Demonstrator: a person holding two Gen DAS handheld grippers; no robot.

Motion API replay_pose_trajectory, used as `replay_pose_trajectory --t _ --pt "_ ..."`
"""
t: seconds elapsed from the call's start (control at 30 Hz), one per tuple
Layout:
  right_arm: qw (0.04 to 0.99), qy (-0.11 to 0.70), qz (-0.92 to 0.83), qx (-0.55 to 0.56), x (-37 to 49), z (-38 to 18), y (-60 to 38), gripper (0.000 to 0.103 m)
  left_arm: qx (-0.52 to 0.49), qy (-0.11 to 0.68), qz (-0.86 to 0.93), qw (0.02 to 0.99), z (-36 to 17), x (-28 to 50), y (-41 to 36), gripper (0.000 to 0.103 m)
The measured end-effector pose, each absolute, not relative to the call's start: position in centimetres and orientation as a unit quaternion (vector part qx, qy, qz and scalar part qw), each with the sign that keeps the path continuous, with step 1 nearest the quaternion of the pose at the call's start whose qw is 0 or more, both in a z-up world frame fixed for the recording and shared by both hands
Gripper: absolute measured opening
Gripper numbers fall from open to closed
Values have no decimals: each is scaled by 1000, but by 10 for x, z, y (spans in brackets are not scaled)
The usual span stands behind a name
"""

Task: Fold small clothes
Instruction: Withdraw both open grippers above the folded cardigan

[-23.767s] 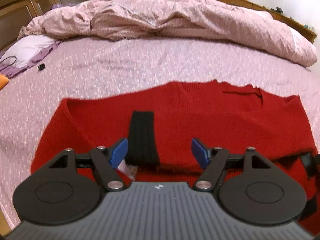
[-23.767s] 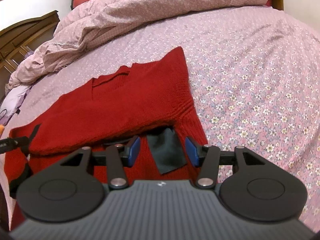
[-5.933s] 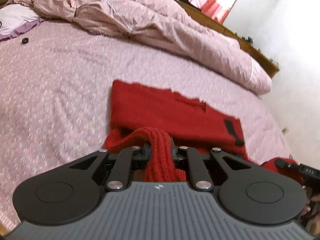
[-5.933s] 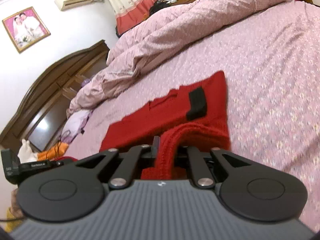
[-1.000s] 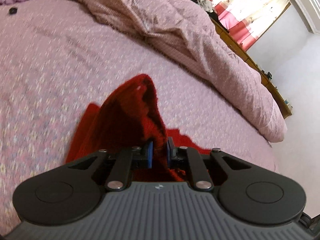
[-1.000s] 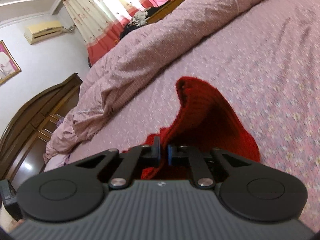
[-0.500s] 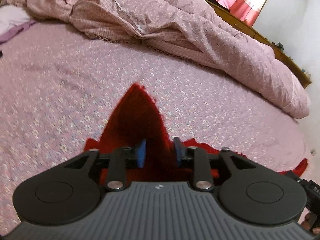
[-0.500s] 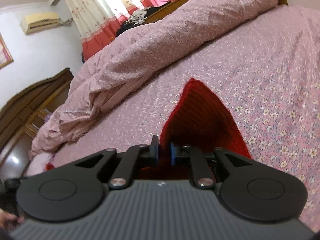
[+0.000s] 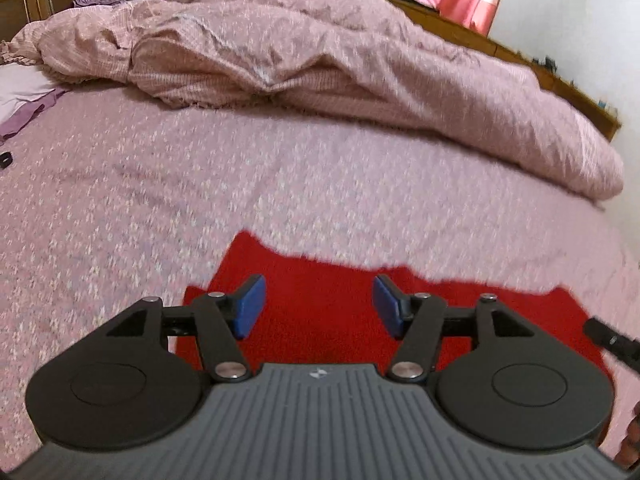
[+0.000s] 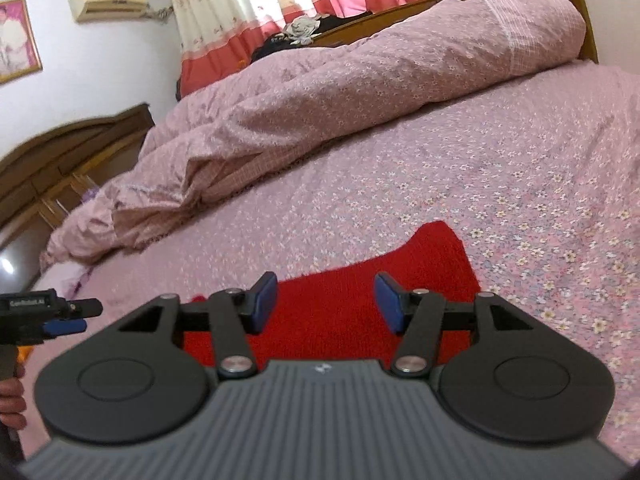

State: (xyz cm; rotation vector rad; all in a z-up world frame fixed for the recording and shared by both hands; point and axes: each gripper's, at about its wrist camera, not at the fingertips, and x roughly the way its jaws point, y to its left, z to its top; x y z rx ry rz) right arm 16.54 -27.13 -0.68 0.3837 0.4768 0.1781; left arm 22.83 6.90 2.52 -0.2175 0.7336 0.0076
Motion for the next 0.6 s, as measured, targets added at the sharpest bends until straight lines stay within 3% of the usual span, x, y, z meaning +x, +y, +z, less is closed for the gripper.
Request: replay_pose_trajectory --t 0.33,0.6 --pt "952 297 11 76 165 -35 -266 54 -43 398 14 916 -21 222 63 66" --pt "955 280 9 100 176 -50 -278 61 -45 400 20 915 -32 238 69 72"
